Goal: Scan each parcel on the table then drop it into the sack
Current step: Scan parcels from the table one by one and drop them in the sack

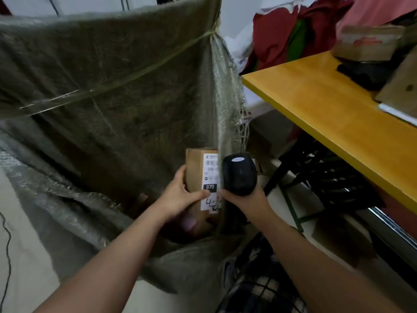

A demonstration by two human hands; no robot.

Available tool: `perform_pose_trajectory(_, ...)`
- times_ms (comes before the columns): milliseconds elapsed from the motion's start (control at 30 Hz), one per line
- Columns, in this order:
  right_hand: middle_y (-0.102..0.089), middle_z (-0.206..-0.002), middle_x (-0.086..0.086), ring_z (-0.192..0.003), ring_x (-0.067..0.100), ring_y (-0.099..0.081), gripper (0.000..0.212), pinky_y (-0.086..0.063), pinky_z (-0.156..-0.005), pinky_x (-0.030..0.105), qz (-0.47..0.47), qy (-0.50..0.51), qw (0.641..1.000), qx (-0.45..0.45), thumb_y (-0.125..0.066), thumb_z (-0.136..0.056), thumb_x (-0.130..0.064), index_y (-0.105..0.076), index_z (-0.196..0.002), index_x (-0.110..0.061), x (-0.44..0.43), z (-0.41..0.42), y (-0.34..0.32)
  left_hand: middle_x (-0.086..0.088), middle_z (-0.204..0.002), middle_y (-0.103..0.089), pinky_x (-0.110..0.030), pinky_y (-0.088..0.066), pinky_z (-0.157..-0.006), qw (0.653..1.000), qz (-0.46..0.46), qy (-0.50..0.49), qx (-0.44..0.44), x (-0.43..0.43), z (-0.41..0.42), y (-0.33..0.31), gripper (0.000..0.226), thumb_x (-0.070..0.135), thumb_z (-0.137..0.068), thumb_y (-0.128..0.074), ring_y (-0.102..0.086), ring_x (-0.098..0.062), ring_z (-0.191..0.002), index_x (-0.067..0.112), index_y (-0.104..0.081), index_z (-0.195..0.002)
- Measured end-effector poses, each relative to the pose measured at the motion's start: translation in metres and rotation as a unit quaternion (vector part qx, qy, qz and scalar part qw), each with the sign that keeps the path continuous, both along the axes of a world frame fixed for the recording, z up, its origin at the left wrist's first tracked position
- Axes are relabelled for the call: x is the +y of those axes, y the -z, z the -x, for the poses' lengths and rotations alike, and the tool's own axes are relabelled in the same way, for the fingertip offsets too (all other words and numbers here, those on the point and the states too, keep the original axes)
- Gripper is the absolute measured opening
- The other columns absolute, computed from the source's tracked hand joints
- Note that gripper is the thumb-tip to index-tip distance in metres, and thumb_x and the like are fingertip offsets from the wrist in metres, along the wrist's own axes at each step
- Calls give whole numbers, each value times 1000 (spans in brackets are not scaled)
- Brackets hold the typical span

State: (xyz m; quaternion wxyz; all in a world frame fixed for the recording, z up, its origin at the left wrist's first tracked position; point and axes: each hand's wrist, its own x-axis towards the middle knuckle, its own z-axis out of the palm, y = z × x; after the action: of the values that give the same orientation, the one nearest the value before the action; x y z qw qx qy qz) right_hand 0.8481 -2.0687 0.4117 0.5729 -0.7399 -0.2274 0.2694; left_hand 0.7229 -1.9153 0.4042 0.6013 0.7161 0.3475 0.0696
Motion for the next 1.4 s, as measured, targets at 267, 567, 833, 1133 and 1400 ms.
perform_pose_trajectory(267,-53,-72,-1,-64,10,-50,23,-42,-55,13,48,141,989,-12,-64,-80,9,-53,-86,-11,22,-9,6,-4,-132,-48,-34,-45,-98,989,-103,26,103,32,-17,19,104,29,-71,-83,-49,-23,-124,27,-16,-151)
perform_pose_trajectory(567,-65,-92,6,-92,21,-61,33,-52,-83,39,-2,157,988,-5,-65,-76,9,-62,-104,-9,5,-30,-37,-18,-141,-33,-50,-29,-106,858,-348,36,376,56,-4,49,93,47,-82,-66,-33,-37,-129,21,-10,-151)
perform_pose_trajectory(833,-66,-98,10,-91,26,-62,36,-53,-79,38,77,148,985,-33,-69,-75,2,-63,-110,-5,-27,-33,-25,-13,-142,-38,-45,-32,-105,860,-458,46,220,21,-22,-7,61,39,-92,-55,-35,-32,-129,18,-34,-146)
perform_pose_trajectory(1133,-65,-107,1,-102,17,-61,45,-44,-81,26,28,202,969,-141,-76,-81,-16,-58,-122,-10,-120,-34,-87,-6,-140,-42,-41,-31,-107,840,-533,98,-39,-91,-56,-117,55,34,-90,-59,-37,-27,-130,18,-43,-140)
perform_pose_trajectory(1400,-63,-103,-10,-97,10,-59,51,-44,-72,11,-5,336,914,-226,-78,-78,-24,-55,-123,-21,-269,-19,-149,-3,-142,-38,-41,-32,-105,810,-519,230,-147,-225,-121,-158,53,36,-93,-55,-35,-26,-129,22,-39,-142)
